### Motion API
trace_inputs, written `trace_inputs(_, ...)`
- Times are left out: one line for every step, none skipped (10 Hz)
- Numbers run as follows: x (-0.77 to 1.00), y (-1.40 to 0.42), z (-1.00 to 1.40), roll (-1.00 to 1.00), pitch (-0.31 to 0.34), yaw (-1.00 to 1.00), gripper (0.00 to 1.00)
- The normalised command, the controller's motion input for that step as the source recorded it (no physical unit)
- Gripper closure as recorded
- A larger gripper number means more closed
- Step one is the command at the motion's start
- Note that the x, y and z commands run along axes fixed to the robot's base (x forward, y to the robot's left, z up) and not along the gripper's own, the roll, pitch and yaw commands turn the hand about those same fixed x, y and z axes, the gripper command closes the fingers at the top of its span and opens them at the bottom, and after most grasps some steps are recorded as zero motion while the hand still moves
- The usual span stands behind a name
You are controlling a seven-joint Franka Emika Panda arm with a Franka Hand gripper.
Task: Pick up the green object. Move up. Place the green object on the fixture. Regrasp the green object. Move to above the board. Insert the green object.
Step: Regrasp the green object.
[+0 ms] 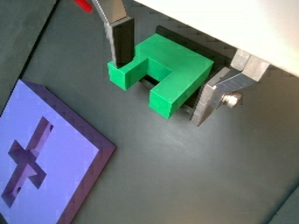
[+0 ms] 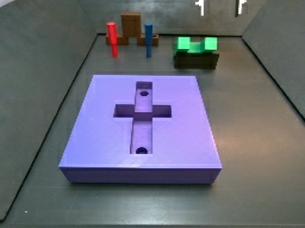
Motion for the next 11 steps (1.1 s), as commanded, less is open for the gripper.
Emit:
trace_inputs(-0.23,-0.05,0.0,1.0,-0.277,-0.15,0.0)
trace_inputs(-0.27,-0.02,0.0,1.0,-0.131,-0.1,0.0)
trace_inputs(-0.29,-0.01,0.0,1.0,-0.103,-0.1,0.0)
trace_inputs(-0.3,-0.01,0.0,1.0,-0.077,-0.1,0.0)
trace_inputs(-0.24,-0.03,0.0,1.0,-0.097,-0.07,0.0)
trace_inputs(-0.16,-0.04,0.0,1.0,-0.137,-0.04,0.0)
trace_inputs(-0.15,-0.05,0.0,1.0,-0.137,-0.03,0.0)
trace_inputs(-0.05,-0.06,0.0,1.0,-0.149,0.0,0.0)
trace_inputs(0.08,-0.13,0.04,1.0,-0.14,0.03,0.0)
trace_inputs(0.16,-0.18,0.05,1.0,-0.14,0.05,0.0)
trace_inputs(0.23,-0.19,0.07,1.0,-0.18,0.06,0.0)
